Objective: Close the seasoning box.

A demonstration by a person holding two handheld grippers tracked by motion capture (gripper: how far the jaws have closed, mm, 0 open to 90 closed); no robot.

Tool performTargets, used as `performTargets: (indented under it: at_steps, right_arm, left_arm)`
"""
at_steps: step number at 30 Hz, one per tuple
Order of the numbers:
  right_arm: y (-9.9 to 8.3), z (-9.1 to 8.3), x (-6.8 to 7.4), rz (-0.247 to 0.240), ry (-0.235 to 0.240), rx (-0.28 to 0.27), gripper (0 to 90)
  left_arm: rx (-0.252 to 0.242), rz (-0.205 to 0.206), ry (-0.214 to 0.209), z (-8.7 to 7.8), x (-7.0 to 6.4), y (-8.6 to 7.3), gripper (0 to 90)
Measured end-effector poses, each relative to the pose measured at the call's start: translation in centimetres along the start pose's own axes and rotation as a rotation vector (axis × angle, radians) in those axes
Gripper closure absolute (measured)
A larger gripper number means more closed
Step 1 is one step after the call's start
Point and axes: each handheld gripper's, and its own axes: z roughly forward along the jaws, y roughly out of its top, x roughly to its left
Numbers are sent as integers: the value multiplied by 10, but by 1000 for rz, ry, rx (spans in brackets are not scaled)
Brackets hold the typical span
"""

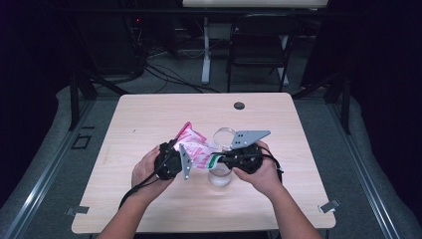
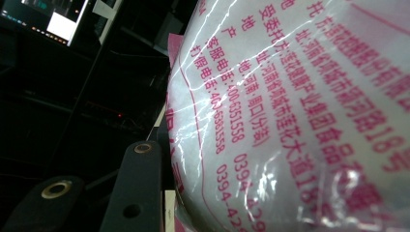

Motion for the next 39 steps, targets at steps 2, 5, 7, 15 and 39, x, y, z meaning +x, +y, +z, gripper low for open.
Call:
performTargets:
  at_steps: [2, 5, 7, 15, 39]
  right_arm:
    - [0, 1, 0, 1, -2, 1, 900]
    - [-1, 1, 0, 1, 0, 3, 900]
    - [-1, 1, 0, -2, -1, 6, 900]
    - [-2, 2, 0, -2, -5, 12, 900]
    - [-11, 8, -5, 12, -14, 54, 900]
  left_arm:
    - [0, 9, 8, 0, 0, 0, 612]
    - [0, 21, 17, 0, 0, 0, 613]
    - [0, 28, 25, -1, -1, 0, 612]
    - [9, 59, 46, -1, -1, 2, 612]
    - [30, 132, 70, 1, 0, 7, 614]
